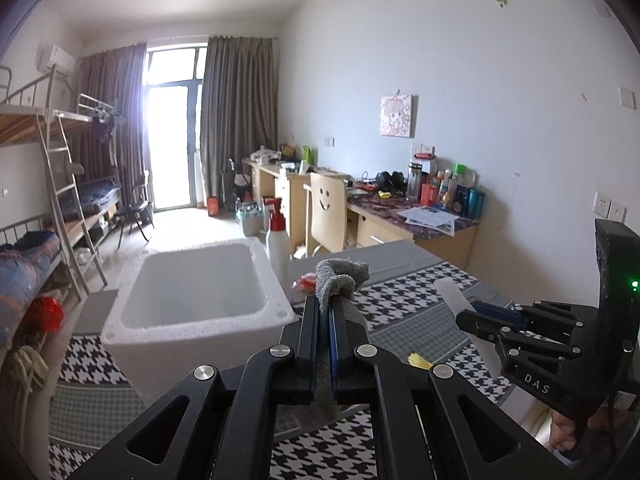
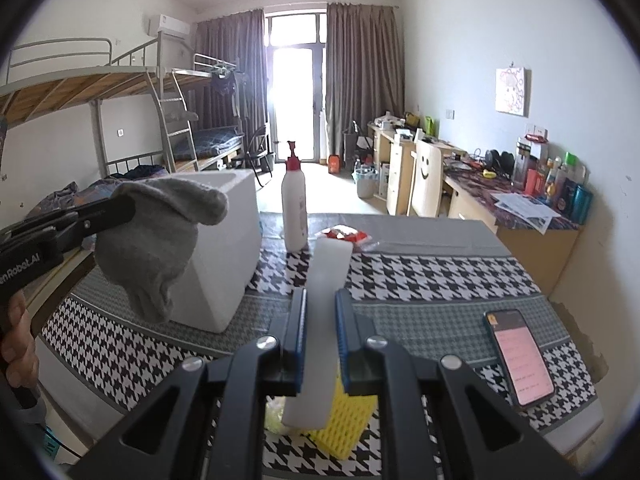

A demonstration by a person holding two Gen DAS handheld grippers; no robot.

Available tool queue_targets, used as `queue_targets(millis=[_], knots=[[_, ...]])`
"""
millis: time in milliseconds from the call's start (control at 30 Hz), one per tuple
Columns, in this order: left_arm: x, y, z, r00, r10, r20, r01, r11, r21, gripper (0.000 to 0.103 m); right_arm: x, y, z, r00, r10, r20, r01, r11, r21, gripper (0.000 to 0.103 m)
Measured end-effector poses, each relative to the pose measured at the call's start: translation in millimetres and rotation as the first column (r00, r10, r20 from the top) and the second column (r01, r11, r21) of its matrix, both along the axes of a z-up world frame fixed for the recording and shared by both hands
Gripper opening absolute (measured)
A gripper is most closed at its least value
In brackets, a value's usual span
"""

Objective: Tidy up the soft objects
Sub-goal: 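Lift and carry the grey cloth and white foam stick over the foam box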

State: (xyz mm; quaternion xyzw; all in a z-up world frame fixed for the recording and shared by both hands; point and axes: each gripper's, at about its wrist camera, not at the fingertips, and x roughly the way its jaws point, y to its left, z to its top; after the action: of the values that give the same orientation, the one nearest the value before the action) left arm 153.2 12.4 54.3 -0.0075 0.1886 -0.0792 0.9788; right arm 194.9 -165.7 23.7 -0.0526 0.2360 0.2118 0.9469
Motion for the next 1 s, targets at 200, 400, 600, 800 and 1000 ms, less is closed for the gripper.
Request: queue_targets(millis=[200,400,600,800,1000], knots=[[1.4,2.2,10.4,1.0,-0.002,0.018,0.002,1.0,-0.006,0.005,3.8,6.9,12.4,1.0,0.018,0.025,-0.018,1.0,-0.001,0.017],[3.3,4.9,20.5,0.999,0.007,0.045,-0.007,1.0,-0.004,0.005,9.1,8.7,17.7,0.999,0.03,0.037,-0.03,1.0,0.007,0.017],[8.1,11.1,31.8,0.997,0.028,0.072,-0.028,1.0,-0.003,0.005,12.6,10.2,21.7,0.998,0.035,0.044,-0.036,0.999,0.015,0.017],[14.3,17.0,40.2,0.995,0.052,0.089,-0.051,0.999,-0.007,0.005,14.2,18.2,30.3,0.996,0.058,0.062,-0.059,0.998,0.017,0.017],[18.3,23.9,51.5,0.99,0.08,0.115,-0.08,0.997,-0.005,0.005,17.3,26.1,38.2,0.994,0.081,0.073,-0.083,0.996,0.017,0.017]])
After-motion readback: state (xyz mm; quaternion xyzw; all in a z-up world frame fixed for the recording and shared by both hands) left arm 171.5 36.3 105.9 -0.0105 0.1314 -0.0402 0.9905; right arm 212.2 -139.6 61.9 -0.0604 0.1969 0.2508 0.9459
